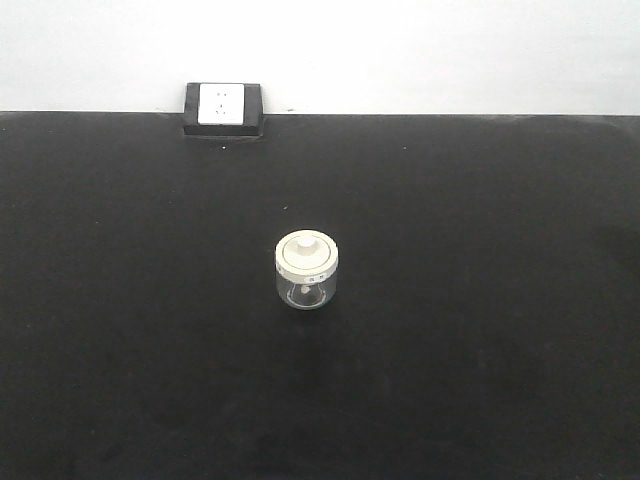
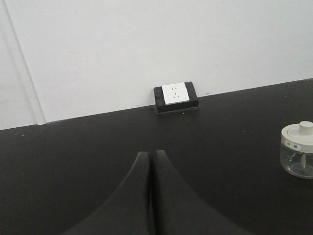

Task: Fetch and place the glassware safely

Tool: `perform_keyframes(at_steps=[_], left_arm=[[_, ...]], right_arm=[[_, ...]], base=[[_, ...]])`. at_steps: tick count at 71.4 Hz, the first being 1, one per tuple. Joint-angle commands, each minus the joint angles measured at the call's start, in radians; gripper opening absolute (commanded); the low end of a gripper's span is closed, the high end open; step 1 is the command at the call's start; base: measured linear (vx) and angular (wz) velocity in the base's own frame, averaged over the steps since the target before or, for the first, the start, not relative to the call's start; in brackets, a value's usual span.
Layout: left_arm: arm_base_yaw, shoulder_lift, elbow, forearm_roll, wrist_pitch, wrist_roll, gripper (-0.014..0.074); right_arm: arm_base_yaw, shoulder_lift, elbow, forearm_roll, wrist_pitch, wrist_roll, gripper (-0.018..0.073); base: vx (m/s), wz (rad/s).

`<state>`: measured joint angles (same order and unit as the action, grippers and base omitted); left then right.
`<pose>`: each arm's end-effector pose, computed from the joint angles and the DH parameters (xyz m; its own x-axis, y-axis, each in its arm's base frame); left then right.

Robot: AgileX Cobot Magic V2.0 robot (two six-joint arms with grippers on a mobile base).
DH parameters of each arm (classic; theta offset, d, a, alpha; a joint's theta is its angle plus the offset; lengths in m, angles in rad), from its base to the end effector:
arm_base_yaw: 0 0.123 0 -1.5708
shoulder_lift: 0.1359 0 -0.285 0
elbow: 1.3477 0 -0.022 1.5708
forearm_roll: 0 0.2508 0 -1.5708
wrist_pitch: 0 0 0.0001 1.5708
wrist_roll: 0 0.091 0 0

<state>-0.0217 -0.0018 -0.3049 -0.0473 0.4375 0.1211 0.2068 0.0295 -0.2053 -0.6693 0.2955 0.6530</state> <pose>0.0316 -0.0025 0.2736 -0.0398 0.0790 -0.9961 0.0450 0.9960 0.0772 0.0472 -0.0070 0.2589 0.0279 0.0110 -0.9995 -0.0253 0.9996 0.0103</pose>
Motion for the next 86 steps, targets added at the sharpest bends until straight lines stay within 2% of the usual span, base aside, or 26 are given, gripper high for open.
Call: perform_keyframes(at_steps=[1, 34, 43, 58, 62, 86], left_arm=[[-0.004, 0.002, -0.017, -0.007, -0.064, 0.0, -0.0007], [-0.003, -0.024, 0.15, -0.006, -0.083, -0.01, -0.0007], [-0.003, -0.024, 0.219, -0.006, -0.16, -0.01, -0.0007], [-0.003, -0.024, 0.368, -0.007, -0.361, -0.012, -0.0007], [-0.003, -0.024, 0.361, -0.006, -0.318, -0.011, -0.0007], [-0.003, -0.023, 0.361, -0.006, -0.305, -0.011, -0.0007]], right_arm=[[-0.006, 0.011, -0.027, -0.02, -0.053, -0.008, -0.0001], [-0.006, 0.011, -0.027, -0.02, -0.053, -0.008, -0.0001], [-0.006, 0.011, -0.027, -0.02, -0.053, -0.008, -0.0001], [-0.006, 0.011, -0.027, -0.02, -0.053, -0.008, -0.0001], [-0.006, 0.011, -0.027, -0.02, -0.053, -0.008, -0.0001], [-0.006, 0.011, -0.027, -0.02, -0.054, -0.008, -0.0001]], base=[[0.0, 0.0], [0.0, 0.0], [0.0, 0.0], [0.0, 0.0], [0.0, 0.0], [0.0, 0.0]])
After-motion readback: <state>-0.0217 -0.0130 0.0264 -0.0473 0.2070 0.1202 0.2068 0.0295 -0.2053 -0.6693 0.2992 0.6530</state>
